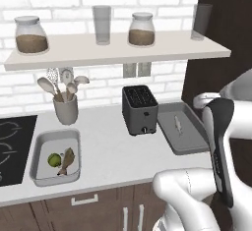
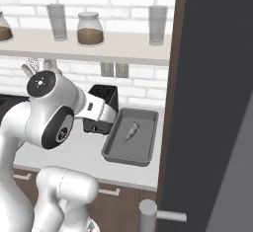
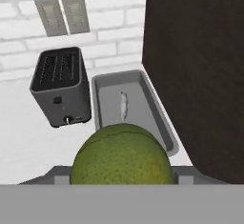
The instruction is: Place one lime and one fish in each tupperware on the nearby counter, to pack two identical lunches.
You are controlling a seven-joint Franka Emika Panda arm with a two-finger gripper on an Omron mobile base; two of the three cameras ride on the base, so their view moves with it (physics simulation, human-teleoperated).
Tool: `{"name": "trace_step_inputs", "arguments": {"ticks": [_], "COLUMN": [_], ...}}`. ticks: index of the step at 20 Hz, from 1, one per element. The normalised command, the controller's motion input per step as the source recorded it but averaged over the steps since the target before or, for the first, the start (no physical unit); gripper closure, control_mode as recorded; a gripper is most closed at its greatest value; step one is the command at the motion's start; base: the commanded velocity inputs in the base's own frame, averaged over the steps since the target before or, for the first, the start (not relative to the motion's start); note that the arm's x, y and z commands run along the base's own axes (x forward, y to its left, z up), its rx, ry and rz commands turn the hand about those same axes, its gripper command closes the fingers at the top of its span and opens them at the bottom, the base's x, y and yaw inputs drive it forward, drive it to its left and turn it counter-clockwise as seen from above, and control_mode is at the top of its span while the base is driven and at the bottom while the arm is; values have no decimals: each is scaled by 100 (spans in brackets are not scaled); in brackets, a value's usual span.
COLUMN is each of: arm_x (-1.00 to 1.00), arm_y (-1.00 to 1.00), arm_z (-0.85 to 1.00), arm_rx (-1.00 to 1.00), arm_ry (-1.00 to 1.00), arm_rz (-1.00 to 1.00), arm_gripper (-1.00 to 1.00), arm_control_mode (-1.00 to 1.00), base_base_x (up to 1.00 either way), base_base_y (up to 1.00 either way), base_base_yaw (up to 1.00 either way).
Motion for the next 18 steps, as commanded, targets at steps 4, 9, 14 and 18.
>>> {"name": "trace_step_inputs", "arguments": {"ticks": [4,9,14,18], "arm_x": [14,39,84,100], "arm_y": [-67,-40,-1,0], "arm_z": [-99,-81,-69,-61], "arm_rx": [8,13,7,0], "arm_ry": [50,24,0,-2], "arm_rz": [-5,-4,0,0], "arm_gripper": [100,100,100,100], "arm_control_mode": [-100,-100,-100,-100], "base_base_x": [0,0,0,0], "base_base_y": [0,0,0,0], "base_base_yaw": [0,0,0,0]}}
